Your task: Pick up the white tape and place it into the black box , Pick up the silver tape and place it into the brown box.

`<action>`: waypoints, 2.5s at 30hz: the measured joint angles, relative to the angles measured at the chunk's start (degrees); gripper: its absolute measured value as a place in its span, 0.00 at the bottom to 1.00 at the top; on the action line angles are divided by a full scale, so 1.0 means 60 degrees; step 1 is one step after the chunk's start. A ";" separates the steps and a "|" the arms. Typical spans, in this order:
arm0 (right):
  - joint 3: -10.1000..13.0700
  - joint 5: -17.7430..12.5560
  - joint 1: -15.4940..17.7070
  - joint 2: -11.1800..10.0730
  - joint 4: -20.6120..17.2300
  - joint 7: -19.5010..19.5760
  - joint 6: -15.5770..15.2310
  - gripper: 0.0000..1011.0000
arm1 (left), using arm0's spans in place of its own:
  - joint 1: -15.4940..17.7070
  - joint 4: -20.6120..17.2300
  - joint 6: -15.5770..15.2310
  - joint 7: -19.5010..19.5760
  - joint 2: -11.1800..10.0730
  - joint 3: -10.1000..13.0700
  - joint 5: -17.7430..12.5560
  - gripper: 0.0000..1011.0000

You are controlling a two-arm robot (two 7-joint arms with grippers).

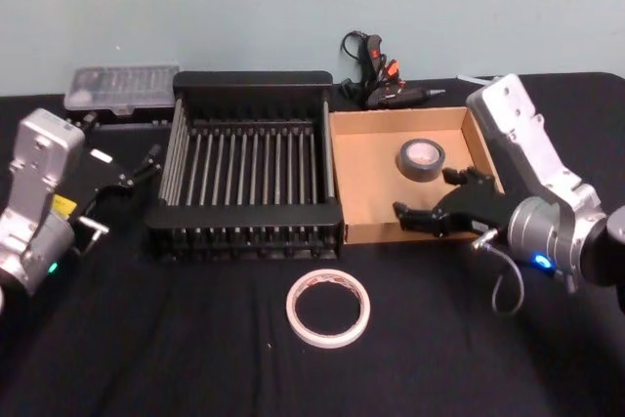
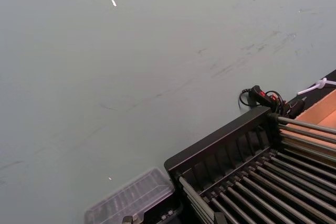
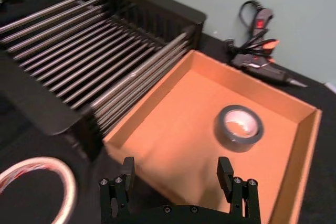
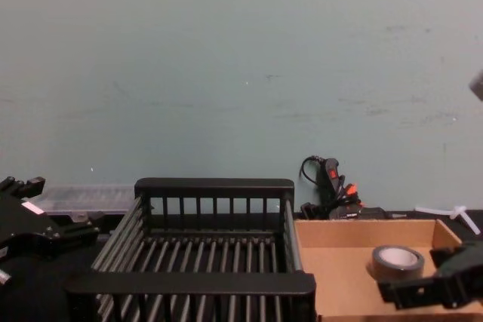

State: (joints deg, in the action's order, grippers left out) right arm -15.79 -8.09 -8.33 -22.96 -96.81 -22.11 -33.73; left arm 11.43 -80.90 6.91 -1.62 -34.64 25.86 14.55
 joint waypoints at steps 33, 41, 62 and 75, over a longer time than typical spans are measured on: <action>-0.1621 0.0067 0.0253 -0.0354 -0.0566 -0.0552 -0.0782 0.99 | 0.0000 0.0000 0.0000 0.0000 0.0000 0.0000 0.0000 0.99; -0.1870 0.0296 0.0077 -0.0247 -0.0404 -0.0564 -0.0936 0.99 | 0.0000 0.0000 0.0000 0.0000 0.0000 0.0000 0.0000 0.99; -0.1992 0.0565 -0.0141 0.0124 0.0045 -0.0724 -0.1171 0.99 | 0.0000 0.0000 0.0000 0.0000 0.0000 0.0000 0.0001 0.99; -0.1962 0.0582 -0.0143 0.0200 0.0151 -0.0777 -0.1193 0.99 | 0.0000 0.0000 0.0000 0.0000 0.0000 0.0000 0.0001 0.99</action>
State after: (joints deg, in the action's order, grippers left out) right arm -27.57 -4.59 -9.19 -21.76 -95.90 -26.77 -40.89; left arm 11.43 -80.90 6.91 -1.62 -34.65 25.86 14.55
